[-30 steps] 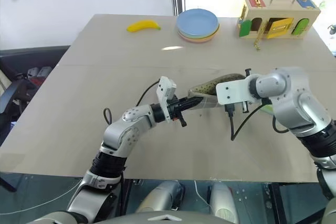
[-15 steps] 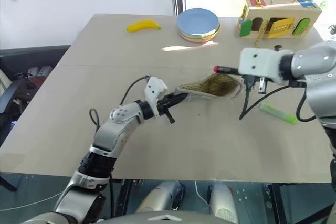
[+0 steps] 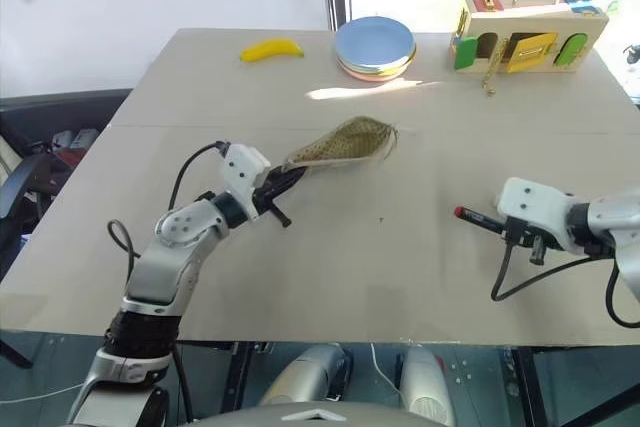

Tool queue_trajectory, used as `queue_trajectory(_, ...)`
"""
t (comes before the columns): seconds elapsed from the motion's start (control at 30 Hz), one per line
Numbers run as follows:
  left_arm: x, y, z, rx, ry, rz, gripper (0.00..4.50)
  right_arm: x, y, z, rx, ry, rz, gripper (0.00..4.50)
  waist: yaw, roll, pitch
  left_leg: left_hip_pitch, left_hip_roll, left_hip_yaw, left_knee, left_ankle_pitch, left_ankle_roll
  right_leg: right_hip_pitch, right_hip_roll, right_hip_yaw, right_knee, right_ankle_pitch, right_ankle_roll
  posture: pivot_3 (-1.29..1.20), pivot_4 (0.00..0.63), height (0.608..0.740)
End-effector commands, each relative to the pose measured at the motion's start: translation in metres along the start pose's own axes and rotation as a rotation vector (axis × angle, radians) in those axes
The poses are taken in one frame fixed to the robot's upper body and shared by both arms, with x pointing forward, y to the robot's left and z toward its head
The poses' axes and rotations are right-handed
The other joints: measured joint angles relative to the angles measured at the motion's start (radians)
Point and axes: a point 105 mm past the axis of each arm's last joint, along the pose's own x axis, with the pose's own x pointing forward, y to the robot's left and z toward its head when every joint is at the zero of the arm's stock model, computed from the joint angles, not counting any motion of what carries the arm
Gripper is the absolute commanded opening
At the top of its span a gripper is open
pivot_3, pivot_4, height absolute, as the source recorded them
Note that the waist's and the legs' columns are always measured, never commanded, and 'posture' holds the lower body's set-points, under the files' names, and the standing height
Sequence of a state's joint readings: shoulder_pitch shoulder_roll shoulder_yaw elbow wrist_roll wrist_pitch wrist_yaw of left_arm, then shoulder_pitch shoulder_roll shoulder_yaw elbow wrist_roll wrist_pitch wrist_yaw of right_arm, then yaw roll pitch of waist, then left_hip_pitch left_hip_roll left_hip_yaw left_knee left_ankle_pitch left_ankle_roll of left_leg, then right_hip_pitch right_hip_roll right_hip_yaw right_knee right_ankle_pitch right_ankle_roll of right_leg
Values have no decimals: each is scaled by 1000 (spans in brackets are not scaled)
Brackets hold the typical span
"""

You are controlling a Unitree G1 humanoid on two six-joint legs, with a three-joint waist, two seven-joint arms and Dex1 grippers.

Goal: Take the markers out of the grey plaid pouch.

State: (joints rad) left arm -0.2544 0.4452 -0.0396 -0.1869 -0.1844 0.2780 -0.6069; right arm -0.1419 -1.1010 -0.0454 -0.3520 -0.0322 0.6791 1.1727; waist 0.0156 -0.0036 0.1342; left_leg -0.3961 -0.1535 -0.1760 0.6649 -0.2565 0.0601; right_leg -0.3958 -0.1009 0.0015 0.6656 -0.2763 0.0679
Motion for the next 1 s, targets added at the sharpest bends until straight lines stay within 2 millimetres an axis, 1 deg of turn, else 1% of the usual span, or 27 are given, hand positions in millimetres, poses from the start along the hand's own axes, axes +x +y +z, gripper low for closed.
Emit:
queue_trajectory(0.03, -9, 7, 9, 47, -20, 34, 0, 5, -18, -17, 21, 26, -103, 333, 1, 0, 0, 0, 0, 0, 0, 0, 0, 0, 0, 0, 0, 0, 0, 0, 150, 740)
queue_trajectory(0.1, -13, 7, 4, 43, -6, 38, 0, 11, -24, -25, 61, 21, -122, 333, 1, 0, 0, 0, 0, 0, 0, 0, 0, 0, 0, 0, 0, 0, 1, 0, 150, 740)
queue_trajectory(0.13, -15, 7, 3, 42, -2, 40, 0, 13, -25, -28, 62, 26, -123, 1358, 1, 0, 0, 0, 0, 0, -1, 0, 0, 0, 0, 0, -1, 0, 1, 0, 150, 740)
queue_trajectory(0.17, -16, 8, 2, 45, 3, 41, 0, 15, -25, -30, 58, 29, -121, 1654, 1, 0, 0, 0, 0, 0, -1, 0, 0, 0, 0, 0, -1, 0, 1, 0, 150, 740)
queue_trajectory(0.23, -19, 9, -1, 49, 12, 49, 0, 15, -25, -30, 64, 20, -120, 2628, 0, 0, 0, 0, 0, 0, -2, 0, 0, 0, 0, 0, -1, 0, 1, 0, 150, 740)
queue_trajectory(0.3, -22, 10, -2, 53, 23, 59, 0, 13, -26, -25, 82, -13, -120, 3680, -1, 0, 0, 0, 0, 0, -2, 0, 0, 0, 0, 0, -2, 0, 1, 0, 150, 740)
queue_trajectory(0.4, -28, 11, -5, 64, 37, 66, 0, 6, -26, -4, 142, -147, -122, 3680, -2, 0, 0, 0, 0, 0, -2, 0, 0, 0, 0, 0, -2, 0, 1, 0, 150, 740)
queue_trajectory(0.47, -34, 13, -6, 66, 43, 78, 0, 0, -28, 17, 213, -304, -157, 3680, -1, 1, 1, 0, 0, 0, -2, 0, 0, 0, 0, 1, -2, 0, 1, 0, 150, 740)
queue_trajectory(0.53, -40, 15, -7, 73, 48, 93, 0, -7, -20, 35, 268, -454, -142, 3680, -1, 1, 1, 0, 1, 0, -2, 0, 0, 0, 1, 1, -2, 0, 0, 0, 150, 740)
queue_trajectory(0.6, -44, 17, -9, 109, 51, 107, 0, -13, -9, 45, 321, -565, -119, 3680, 4, 1, 1, 0, 1, 0, -3, 0, 0, -1, 1, 1, -2, 0, 0, 0, 150, 740)
queue_trajectory(0.63, -45, 17, -11, 151, 59, 110, 672, -18, -2, 50, 364, -641, -99, 3712, 7, 1, 1, 0, 1, 0, -3, 0, 0, -1, 1, 1, -3, 0, 0, 0, 150, 740)
queue_trajectory(0.67, -46, 17, -13, 183, 66, 112, 899, -22, 4, 53, 403, -707, -79, 3712, 11, 1, 1, 0, 1, -1, -3, 0, 0, 0, 1, 1, -3, 0, 0, 0, 150, 740)
queue_trajectory(0.7, -48, 17, -15, 215, 73, 122, 1408, -25, 10, 54, 450, -759, -65, 3712, 17, 1, 1, 0, 0, -1, -4, 0, 0, 0, 1, 0, -4, 0, 0, 0, 150, 740)
queue_trajectory(0.73, -50, 19, -18, 248, 87, 135, 1910, -26, 16, 50, 483, -783, -64, 3712, 21, 1, 1, 0, 0, -1, -4, 0, 0, 0, 1, 1, -4, 0, 0, 0, 150, 740)
queue_trajectory(0.77, -52, 21, -22, 278, 97, 143, 2298, -26, 22, 46, 497, -791, -63, 3712, 26, 1, 1, 0, 0, 0, -5, 0, 0, 0, 1, 1, -4, 0, 0, 0, 150, 740)
queue_trajectory(0.87, -57, 29, -29, 346, 115, 183, 2298, -17, 42, 29, 532, -746, -26, 3712, 28, 1, 1, 1, 0, 0, -6, 0, 0, 0, 0, 1, -4, 0, 0, 0, 150, 740)
queue_trajectory(0.93, -59, 34, -30, 352, 115, 200, 2298, -14, 55, 20, 603, -756, 22, 3712, 27, 2, 1, 1, 0, 1, -6, 0, 0, 0, 0, 2, -3, 0, 0, 0, 150, 740)
queue_trajectory(0.97, -61, 35, -30, 341, 115, 200, 2298, -15, 62, 16, 621, -760, 44, 3712, 24, 2, 2, 2, 0, 1, -6, 0, 0, 0, 0, 2, -2, 0, 0, 0, 150, 740)
queue_trajectory(1.0, -67, 32, -31, 271, 125, 185, 2298, -14, 70, 9, 637, -753, 61, 3712, 24, 3, 2, 2, 0, 1, -6, 0, 0, 0, 0, 2, -2, 0, 0, 0, 150, 740)
